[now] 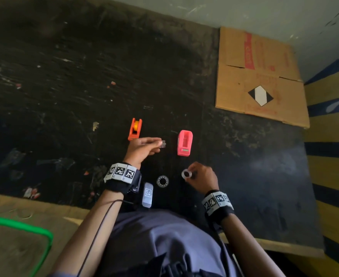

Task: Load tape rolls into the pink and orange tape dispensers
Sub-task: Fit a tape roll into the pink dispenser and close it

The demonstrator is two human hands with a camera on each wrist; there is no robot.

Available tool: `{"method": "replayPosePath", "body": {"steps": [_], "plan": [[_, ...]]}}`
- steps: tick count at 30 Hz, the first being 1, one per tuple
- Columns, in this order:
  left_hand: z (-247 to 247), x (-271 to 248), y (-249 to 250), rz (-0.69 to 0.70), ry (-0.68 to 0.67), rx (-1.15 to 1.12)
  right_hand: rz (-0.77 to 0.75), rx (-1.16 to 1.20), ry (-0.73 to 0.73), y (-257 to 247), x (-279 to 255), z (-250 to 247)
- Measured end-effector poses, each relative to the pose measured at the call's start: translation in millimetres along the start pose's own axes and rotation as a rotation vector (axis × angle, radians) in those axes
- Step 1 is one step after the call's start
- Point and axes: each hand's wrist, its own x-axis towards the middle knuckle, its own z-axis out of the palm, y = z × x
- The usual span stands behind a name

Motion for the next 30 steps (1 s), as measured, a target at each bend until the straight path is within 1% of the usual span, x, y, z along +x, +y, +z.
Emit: {"method": "replayPosePath", "body": {"steps": [2,5,7,9,11,13,15,18,20,23,27,30], "plan": [[-11.1,0.2,-0.3,-0.004,0.034,-0.020,0.000,-0.069,-0.030,4.8,-3.0,9.3],[-23.8,-1.6,-3.4,0.014,0.079,-0.051,-0.036,-0.086,0.020,7.9,-5.8,17.4],[-29.7,-4.2,-6.1,0.023,0.096,-0.064,-0.100,-0.085,0.037,3.6,-6.7,19.3],[-33.1,-6.7,-8.1,0.020,0.111,-0.061,-0.208,-0.092,0.034,-6.7,-6.2,20.1],[-34.2,-8.7,-9.2,0.021,0.117,-0.054,-0.307,-0.118,-0.014,-21.4,-4.4,21.9],[-34.0,-9.7,-9.4,0.018,0.125,-0.049,-0.354,-0.163,-0.095,-38.2,-2.2,26.6],[-33.4,-9.7,-9.6,0.010,0.125,-0.041,-0.361,-0.220,-0.167,-50.8,0.5,32.9],[-32.5,-9.8,-9.9,0.016,0.118,-0.029,-0.358,-0.242,-0.199,-58.8,3.1,40.1],[-31.7,-9.9,-8.1,0.017,0.111,-0.015,-0.360,-0.205,-0.186,-57.9,4.4,38.7],[-29.3,-9.2,-4.5,0.012,0.103,0.016,-0.344,-0.066,-0.145,-51.8,7.6,26.9],[-24.3,-8.1,-1.4,0.024,0.062,0.052,-0.338,0.135,-0.024,-42.4,12.2,9.4],[-18.0,-8.4,4.3,0.036,0.000,0.093,-0.310,0.271,0.049,-39.8,12.7,-5.3]]}}
